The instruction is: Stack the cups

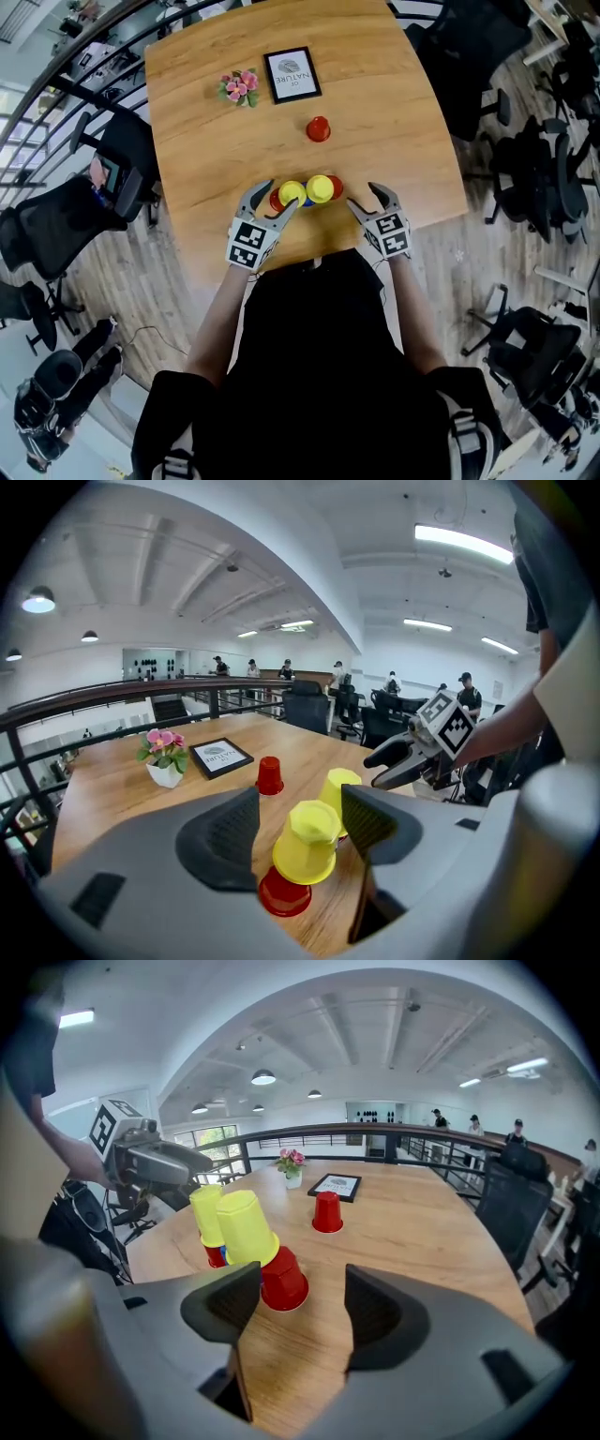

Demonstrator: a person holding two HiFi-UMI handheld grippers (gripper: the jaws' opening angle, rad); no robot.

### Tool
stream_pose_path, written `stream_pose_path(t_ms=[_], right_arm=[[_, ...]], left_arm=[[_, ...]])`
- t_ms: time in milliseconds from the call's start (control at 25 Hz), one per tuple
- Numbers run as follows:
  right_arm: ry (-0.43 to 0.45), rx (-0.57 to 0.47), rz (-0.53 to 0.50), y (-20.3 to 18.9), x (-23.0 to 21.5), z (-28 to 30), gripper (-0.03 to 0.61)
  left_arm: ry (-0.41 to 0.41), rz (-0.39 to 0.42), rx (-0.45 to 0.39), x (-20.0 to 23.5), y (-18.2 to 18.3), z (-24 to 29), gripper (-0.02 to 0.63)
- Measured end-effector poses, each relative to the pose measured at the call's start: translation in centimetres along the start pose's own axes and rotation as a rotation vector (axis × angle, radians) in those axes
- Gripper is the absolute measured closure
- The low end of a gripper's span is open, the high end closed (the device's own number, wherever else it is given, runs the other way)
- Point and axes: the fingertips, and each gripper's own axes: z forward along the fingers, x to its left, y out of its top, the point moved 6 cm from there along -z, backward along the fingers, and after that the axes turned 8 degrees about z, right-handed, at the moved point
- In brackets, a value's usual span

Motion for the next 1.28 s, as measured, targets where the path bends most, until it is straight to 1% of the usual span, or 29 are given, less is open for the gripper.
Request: stream_pose_path(t_ms=[80, 280, 440, 600, 680, 840, 1080, 1280], right_arm=[[0.021, 0.003, -0.026, 1.0, -0.8, 0.6, 0.284], [0.078, 0.0, -0.057, 2.9, -2.6, 2.4, 0.288], [0.119, 0.004, -0.093, 4.4, -4.0, 3.8, 0.295], [0.161, 0.012, -0.129, 5.6, -5.0, 5.6, 0.296], [0.182, 0.013, -0.143, 6.2, -5.3, 6.6, 0.296], [0.227, 0.013, -0.168, 7.5, -5.5, 8.9, 0.296], [0.277, 0.014, -0.203, 8.9, -5.5, 12.0, 0.298], [0.286, 0.025, -0.237, 9.9, -5.3, 14.5, 0.29]], left_arm=[[0.045, -0.036, -0.013, 0.5, 0.3, -0.5, 0.334], [0.199, -0.122, -0.009, 2.2, 0.5, -2.1, 0.334], [0.282, -0.172, -0.007, 2.9, 0.5, -2.8, 0.334], [0.357, -0.268, -0.023, 3.1, 0.2, -3.5, 0.336], [0.388, -0.305, -0.027, 3.1, 0.0, -3.7, 0.336], [0.449, -0.327, -0.001, 3.1, -0.4, -4.2, 0.336], [0.502, -0.35, 0.023, 2.9, -0.8, -4.3, 0.337], [0.539, -0.38, 0.038, 3.0, -1.2, -4.4, 0.337]])
